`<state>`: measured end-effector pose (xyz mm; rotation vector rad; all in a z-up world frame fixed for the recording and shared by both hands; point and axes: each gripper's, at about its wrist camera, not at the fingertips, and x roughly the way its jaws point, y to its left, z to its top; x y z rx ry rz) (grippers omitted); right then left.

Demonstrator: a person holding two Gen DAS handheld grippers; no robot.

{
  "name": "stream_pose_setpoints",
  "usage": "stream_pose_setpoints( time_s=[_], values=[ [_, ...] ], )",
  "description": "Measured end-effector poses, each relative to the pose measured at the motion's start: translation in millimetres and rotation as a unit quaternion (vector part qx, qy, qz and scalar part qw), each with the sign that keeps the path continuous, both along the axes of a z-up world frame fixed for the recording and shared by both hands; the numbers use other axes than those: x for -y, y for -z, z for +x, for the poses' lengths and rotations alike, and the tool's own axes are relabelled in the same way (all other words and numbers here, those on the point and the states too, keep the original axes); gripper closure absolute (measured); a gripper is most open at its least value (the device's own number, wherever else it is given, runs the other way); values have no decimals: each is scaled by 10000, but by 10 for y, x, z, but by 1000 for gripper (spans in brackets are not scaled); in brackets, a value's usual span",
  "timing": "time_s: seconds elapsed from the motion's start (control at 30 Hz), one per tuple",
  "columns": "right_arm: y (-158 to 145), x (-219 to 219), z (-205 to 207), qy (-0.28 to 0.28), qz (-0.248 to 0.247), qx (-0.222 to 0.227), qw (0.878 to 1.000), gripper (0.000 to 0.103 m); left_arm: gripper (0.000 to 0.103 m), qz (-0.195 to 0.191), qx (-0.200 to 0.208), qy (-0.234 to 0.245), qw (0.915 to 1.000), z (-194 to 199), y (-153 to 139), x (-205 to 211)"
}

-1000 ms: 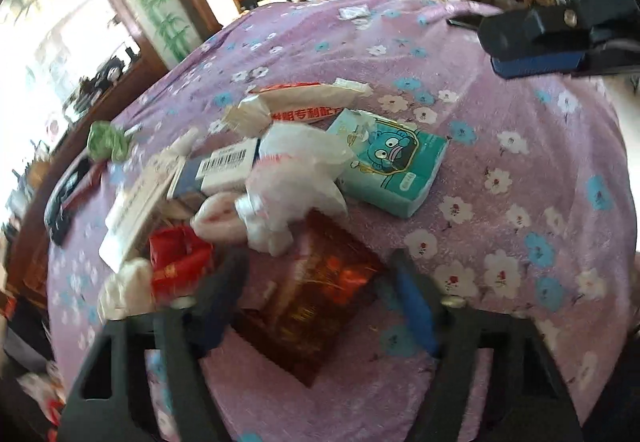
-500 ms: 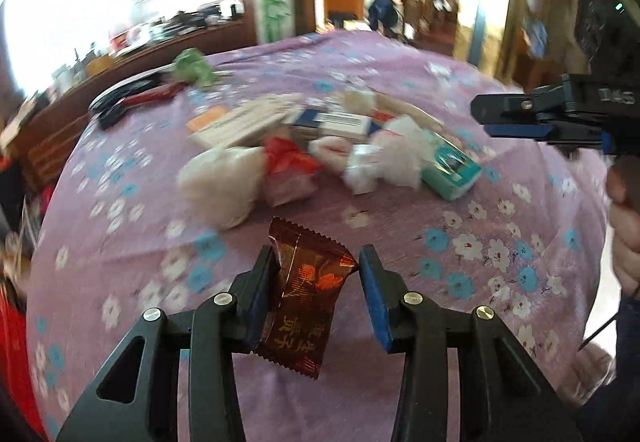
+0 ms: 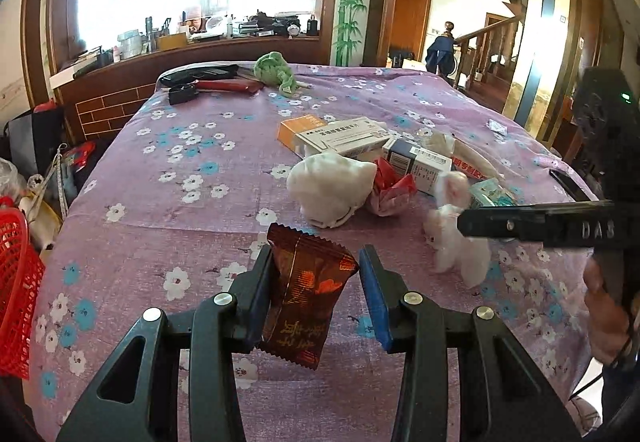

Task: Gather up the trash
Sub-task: 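Grasp the white plastic bag bundle with the right tool, then lift the candy wrapper with the left tool while the right tool lifts the plastic bags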

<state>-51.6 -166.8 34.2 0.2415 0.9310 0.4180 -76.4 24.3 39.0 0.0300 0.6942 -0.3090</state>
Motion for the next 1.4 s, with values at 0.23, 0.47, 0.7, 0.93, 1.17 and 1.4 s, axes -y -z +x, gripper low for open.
stream_pose_setpoints(
  time_s=[0.23, 0.47, 0.7, 0.93, 1.17, 1.4],
  values=[
    [35, -28, 61, 493, -561, -43, 9972, 44, 62, -45, 55, -65, 10000, -33, 6, -36],
    [189, 1, 46, 784, -762, -227, 9938, 66, 62, -20, 46, -93, 9999, -37, 7, -31],
    [79, -47, -185, 577, -434, 456, 9963, 72, 62, 2, 62, -197, 9998, -36, 5, -43],
    [-9, -258, -367, 390, -546, 1206, 9904, 72, 62, 28, 90, -329, 9994, -41, 8, -60],
    [-31, -235, -394, 331, -427, 1288, 9902, 72, 62, 133, 79, -482, 9987, -27, 21, -49],
    [-27, -285, -414, 191, -472, 1269, 9906, 72, 62, 211, 15, -599, 9980, -2, 46, -51]
  ],
)
